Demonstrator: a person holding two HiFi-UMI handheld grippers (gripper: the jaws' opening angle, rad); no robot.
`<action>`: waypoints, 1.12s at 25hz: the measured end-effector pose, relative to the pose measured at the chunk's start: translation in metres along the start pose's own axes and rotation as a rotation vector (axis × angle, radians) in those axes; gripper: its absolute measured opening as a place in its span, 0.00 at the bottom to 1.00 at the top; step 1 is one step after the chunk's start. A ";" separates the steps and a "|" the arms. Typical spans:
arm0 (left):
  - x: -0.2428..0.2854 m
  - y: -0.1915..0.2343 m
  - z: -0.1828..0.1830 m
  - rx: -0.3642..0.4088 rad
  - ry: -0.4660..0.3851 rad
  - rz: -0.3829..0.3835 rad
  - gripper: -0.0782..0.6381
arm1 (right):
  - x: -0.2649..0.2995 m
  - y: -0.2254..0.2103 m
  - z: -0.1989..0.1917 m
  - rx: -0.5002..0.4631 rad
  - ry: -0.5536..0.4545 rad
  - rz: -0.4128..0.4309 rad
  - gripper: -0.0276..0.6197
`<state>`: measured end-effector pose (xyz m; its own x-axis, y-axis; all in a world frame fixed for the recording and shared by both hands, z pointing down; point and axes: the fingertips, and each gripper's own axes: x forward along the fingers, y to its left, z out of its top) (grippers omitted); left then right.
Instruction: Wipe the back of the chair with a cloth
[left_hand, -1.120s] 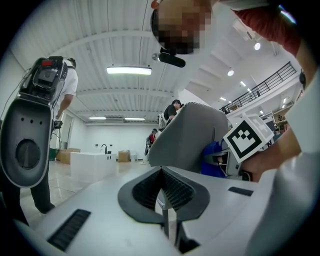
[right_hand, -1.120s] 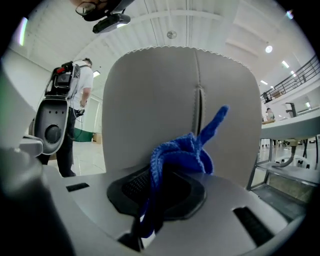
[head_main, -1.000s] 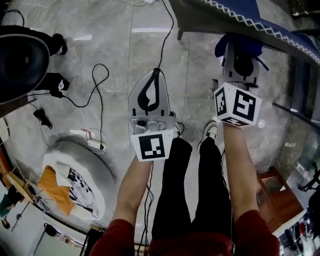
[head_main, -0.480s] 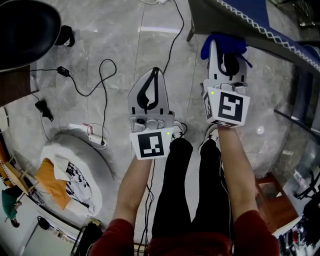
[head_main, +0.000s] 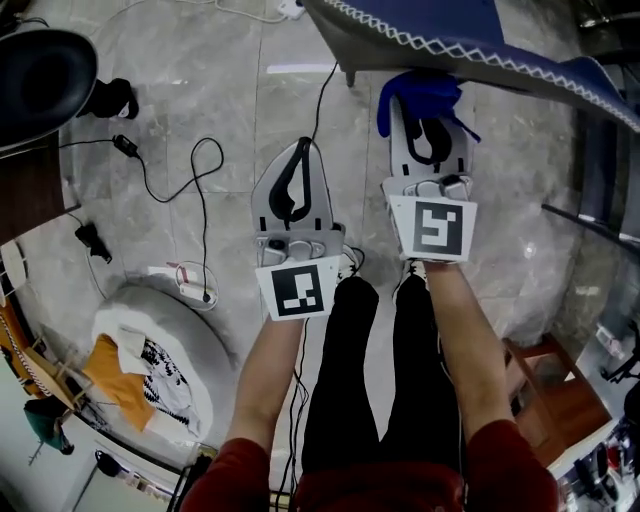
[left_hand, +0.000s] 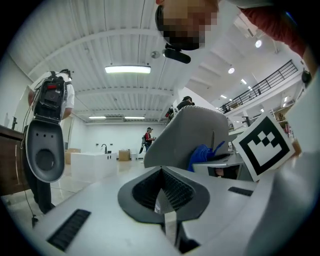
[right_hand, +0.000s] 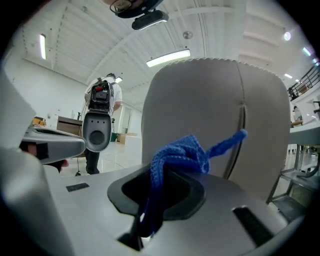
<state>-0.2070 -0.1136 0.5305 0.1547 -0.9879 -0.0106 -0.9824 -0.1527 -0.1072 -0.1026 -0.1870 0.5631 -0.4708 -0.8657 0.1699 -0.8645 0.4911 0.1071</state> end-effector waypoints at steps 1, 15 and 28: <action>0.003 -0.009 0.003 0.004 -0.003 -0.010 0.13 | -0.007 -0.010 0.001 0.002 -0.004 -0.008 0.13; 0.065 -0.150 0.048 0.028 -0.052 -0.158 0.13 | -0.084 -0.179 0.003 0.032 -0.052 -0.197 0.13; 0.096 -0.227 0.090 0.046 -0.079 -0.194 0.13 | -0.113 -0.263 0.032 0.033 -0.110 -0.240 0.13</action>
<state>0.0406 -0.1712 0.4638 0.3499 -0.9346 -0.0634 -0.9280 -0.3366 -0.1597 0.1723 -0.2219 0.4840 -0.2662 -0.9633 0.0354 -0.9582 0.2684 0.0987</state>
